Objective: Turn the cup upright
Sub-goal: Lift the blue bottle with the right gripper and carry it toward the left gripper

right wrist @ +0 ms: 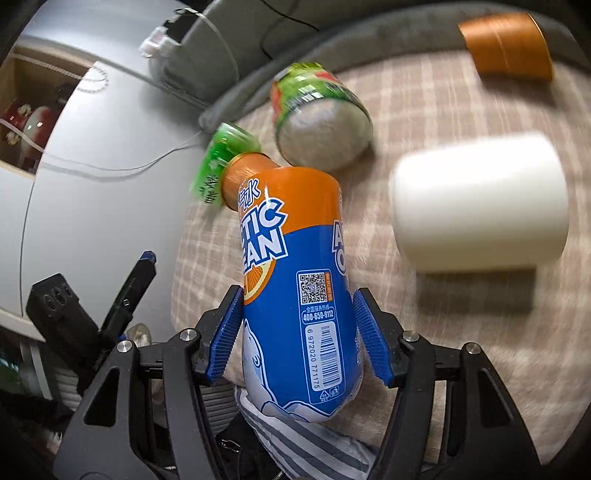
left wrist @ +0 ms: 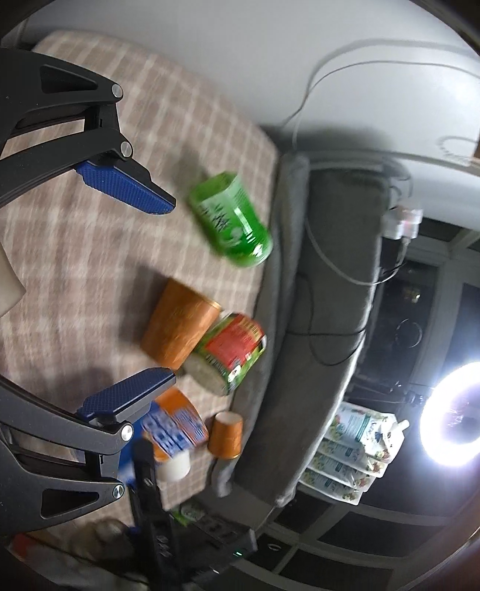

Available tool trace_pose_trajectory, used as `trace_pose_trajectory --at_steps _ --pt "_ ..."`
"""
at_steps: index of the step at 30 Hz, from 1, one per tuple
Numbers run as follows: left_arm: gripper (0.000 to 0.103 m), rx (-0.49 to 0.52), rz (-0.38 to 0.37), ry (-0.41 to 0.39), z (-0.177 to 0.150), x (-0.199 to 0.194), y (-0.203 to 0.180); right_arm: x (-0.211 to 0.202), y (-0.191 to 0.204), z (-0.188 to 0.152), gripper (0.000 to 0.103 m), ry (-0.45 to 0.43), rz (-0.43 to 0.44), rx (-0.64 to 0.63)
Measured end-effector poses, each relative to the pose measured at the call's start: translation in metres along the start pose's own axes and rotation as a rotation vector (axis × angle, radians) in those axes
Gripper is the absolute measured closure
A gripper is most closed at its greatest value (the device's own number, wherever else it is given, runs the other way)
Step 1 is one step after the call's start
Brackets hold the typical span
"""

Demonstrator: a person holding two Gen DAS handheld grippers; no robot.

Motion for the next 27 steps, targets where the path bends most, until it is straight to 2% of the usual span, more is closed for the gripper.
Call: trace_pose_trajectory --at_steps 5,15,18,19,27 --pt "0.018 0.015 -0.015 0.021 -0.005 0.003 -0.013 0.006 -0.008 -0.008 0.039 -0.01 -0.009 0.037" --pt "0.018 0.04 -0.034 0.049 -0.007 0.009 -0.029 0.007 -0.004 -0.012 0.036 -0.048 -0.085 -0.009" --pt "0.018 0.048 -0.04 0.058 -0.008 0.011 -0.032 0.003 -0.004 -0.012 0.029 -0.058 -0.094 -0.031" --pt "0.018 0.049 -0.042 0.06 -0.008 0.011 -0.032 0.002 -0.003 -0.012 0.026 -0.067 -0.099 -0.042" --pt "0.018 0.012 -0.107 0.125 -0.014 0.023 -0.038 -0.033 -0.003 -0.007 0.026 -0.205 -0.219 -0.159"
Point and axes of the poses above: each gripper's, at about its wrist camera, not at the fingertips, and x roughly the way its jaws point, y to its left, z to its top, the point moved 9 cm from there along x, roughly the way its jaws point, and after that the axes turned 3 degrees about x, right-handed, at the moved point
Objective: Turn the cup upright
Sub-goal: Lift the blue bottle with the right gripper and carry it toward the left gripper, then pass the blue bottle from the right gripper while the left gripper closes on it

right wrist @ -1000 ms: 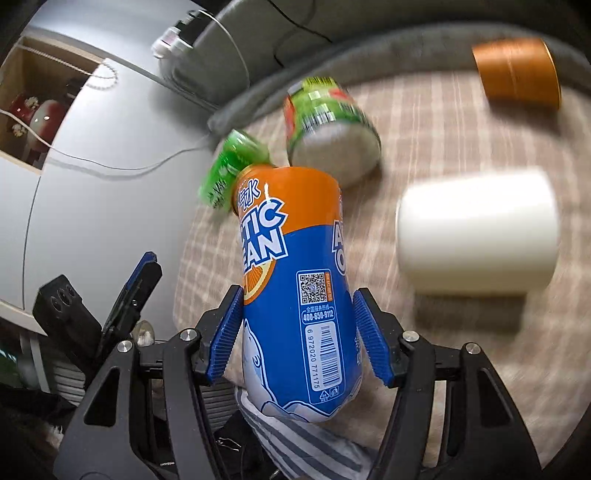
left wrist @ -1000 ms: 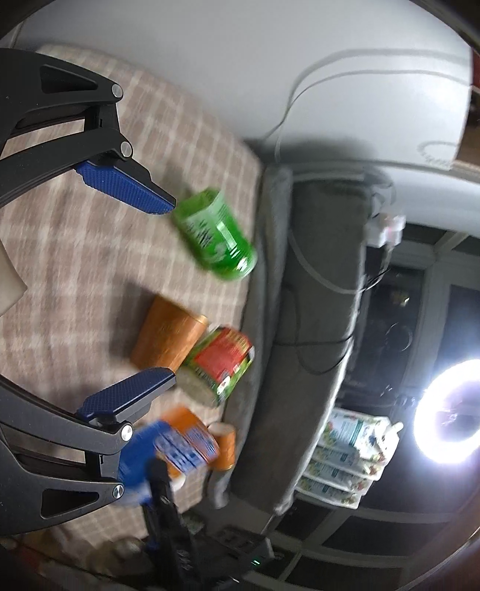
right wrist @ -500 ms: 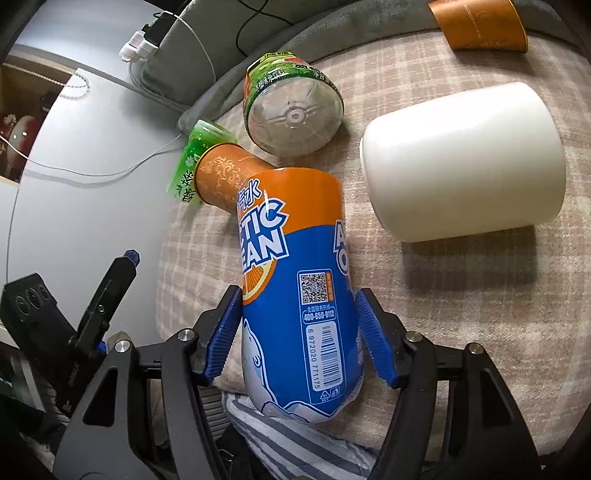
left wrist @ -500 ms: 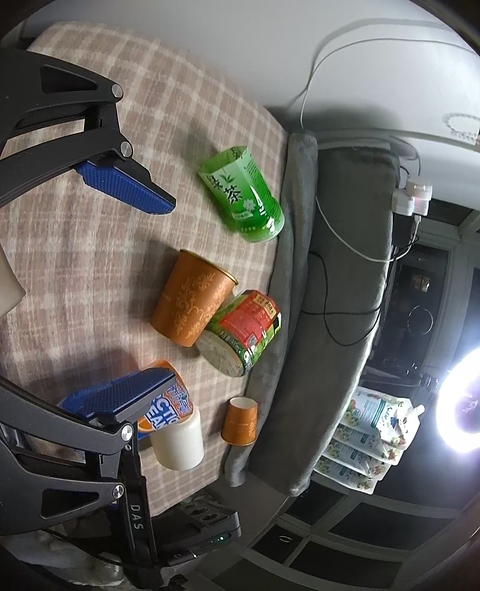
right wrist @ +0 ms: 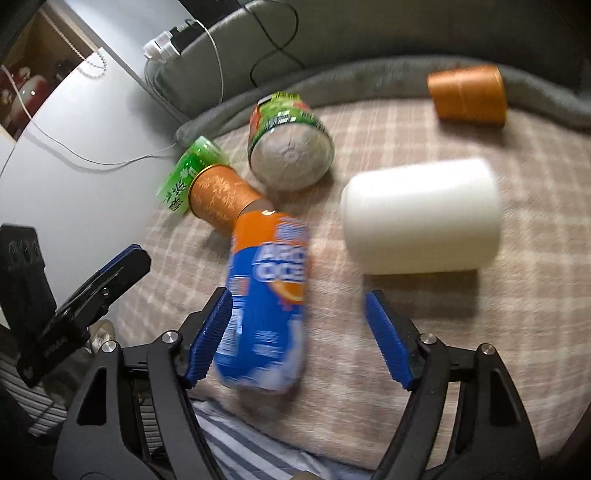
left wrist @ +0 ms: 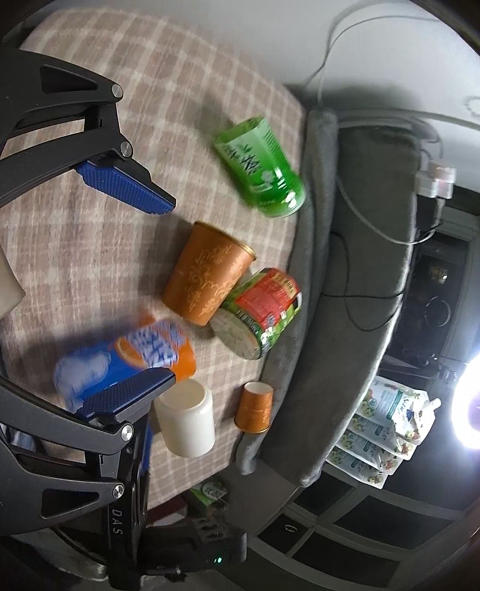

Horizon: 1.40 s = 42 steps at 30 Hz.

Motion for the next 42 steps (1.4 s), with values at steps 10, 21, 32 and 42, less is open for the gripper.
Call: trace_pose_trajectory --at_steps 10,21,32,42 --pt "0.018 -0.093 -0.146 0.141 -0.01 0.028 -0.019 -0.038 -0.042 -0.001 0.026 -0.133 -0.116 0.036" --pt "0.02 -0.215 -0.279 0.311 -0.021 0.069 -0.037 -0.044 -0.064 -0.009 0.026 -0.149 -0.121 0.098" --pt "0.027 -0.227 -0.291 0.375 -0.025 0.09 -0.04 -0.043 -0.07 -0.009 0.026 -0.153 -0.128 0.12" --pt "0.039 -0.205 -0.283 0.379 -0.027 0.093 -0.039 -0.049 -0.074 -0.006 0.026 -0.176 -0.142 0.14"
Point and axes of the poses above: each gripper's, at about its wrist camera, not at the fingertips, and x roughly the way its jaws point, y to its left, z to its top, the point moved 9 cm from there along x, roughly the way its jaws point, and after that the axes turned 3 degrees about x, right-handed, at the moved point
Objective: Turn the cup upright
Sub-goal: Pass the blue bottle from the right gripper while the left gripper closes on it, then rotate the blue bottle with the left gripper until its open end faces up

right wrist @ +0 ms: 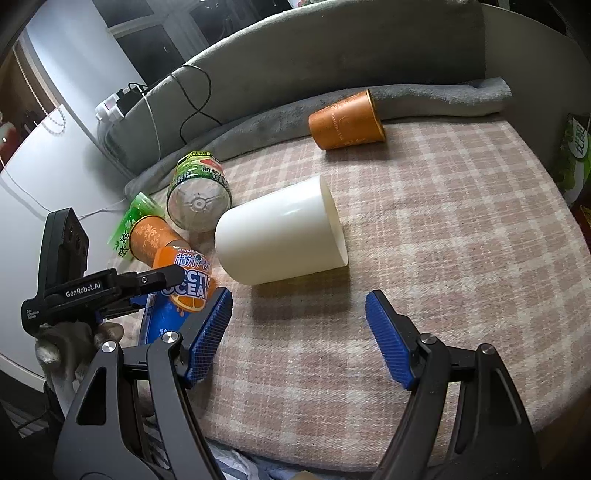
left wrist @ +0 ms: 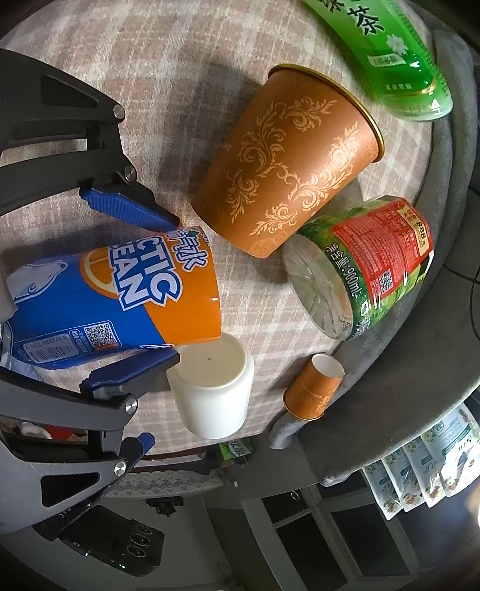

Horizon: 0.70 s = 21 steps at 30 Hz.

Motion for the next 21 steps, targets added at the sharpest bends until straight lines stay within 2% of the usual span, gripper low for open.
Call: trace_pose_trajectory --at_steps 6,21 --pt "0.04 0.047 0.028 -0.033 0.002 -0.007 -0.006 -0.002 -0.001 0.002 0.026 -0.007 0.0 0.008" --pt "0.04 0.203 0.107 -0.172 0.007 -0.033 -0.034 -0.006 0.001 0.002 0.026 -0.02 0.0 0.01"
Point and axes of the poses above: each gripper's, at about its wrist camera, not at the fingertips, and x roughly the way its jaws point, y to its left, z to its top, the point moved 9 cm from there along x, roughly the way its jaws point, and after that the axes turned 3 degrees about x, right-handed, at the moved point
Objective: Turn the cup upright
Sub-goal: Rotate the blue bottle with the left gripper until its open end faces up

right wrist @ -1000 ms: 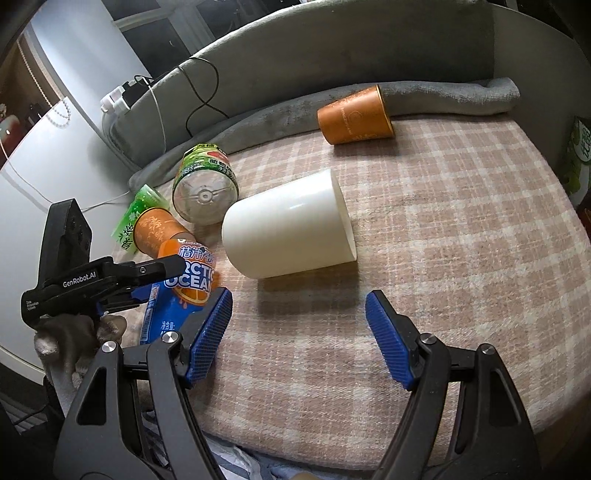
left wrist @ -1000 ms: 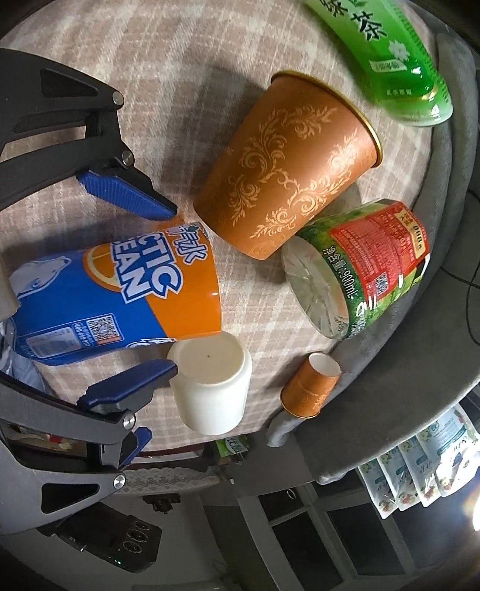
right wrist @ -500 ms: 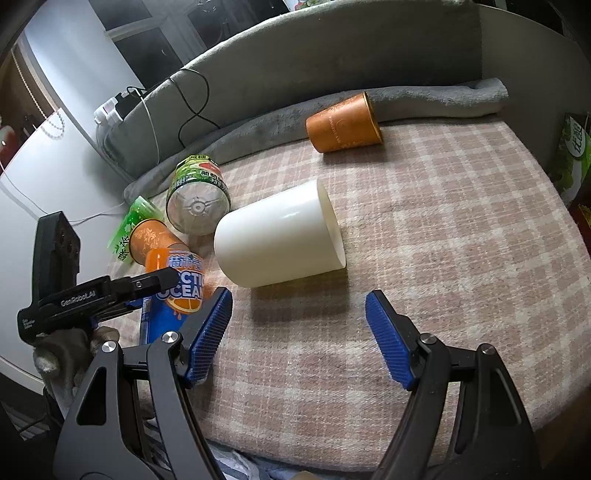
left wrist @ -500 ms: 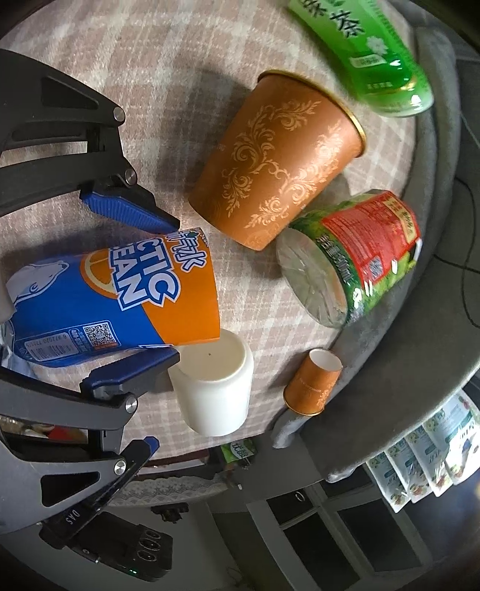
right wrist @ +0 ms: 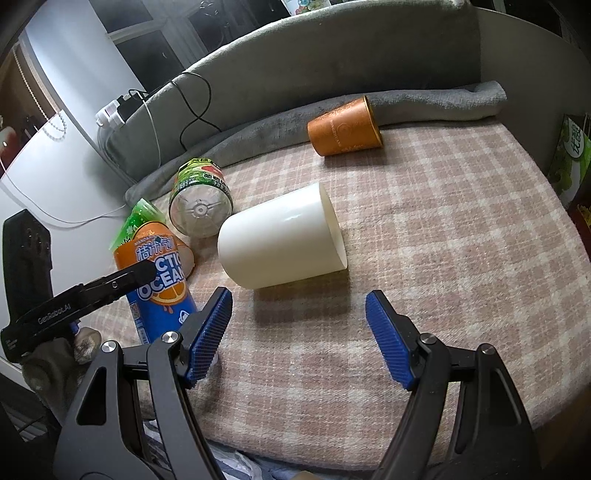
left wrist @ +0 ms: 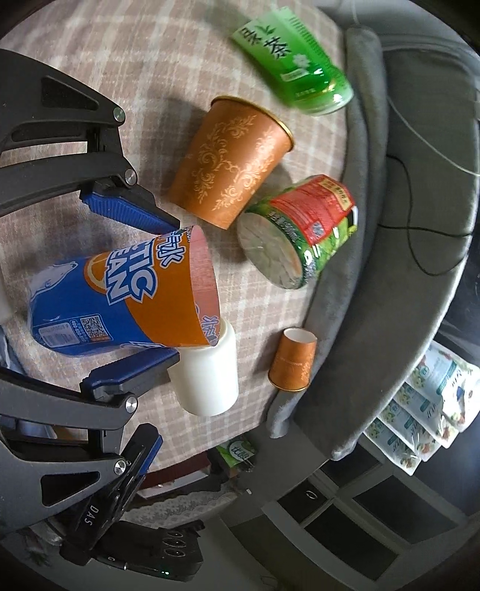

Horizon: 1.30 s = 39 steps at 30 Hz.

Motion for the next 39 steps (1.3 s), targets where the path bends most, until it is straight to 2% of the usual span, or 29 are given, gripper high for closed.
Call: trace_pose_trajectory --at_steps 15,24,39 --pt "0.041 0.115 0.091 -0.103 0.009 -0.015 -0.012 -0.002 -0.002 0.003 0.026 -0.007 -0.005 0.007" --pt "0.041 0.227 0.184 -0.186 0.013 -0.025 -0.022 -0.003 -0.002 0.004 0.026 -0.012 -0.005 0.008" --pt "0.041 0.287 0.211 -0.189 0.009 -0.022 -0.03 -0.003 -0.004 0.006 0.026 -0.013 -0.005 0.012"
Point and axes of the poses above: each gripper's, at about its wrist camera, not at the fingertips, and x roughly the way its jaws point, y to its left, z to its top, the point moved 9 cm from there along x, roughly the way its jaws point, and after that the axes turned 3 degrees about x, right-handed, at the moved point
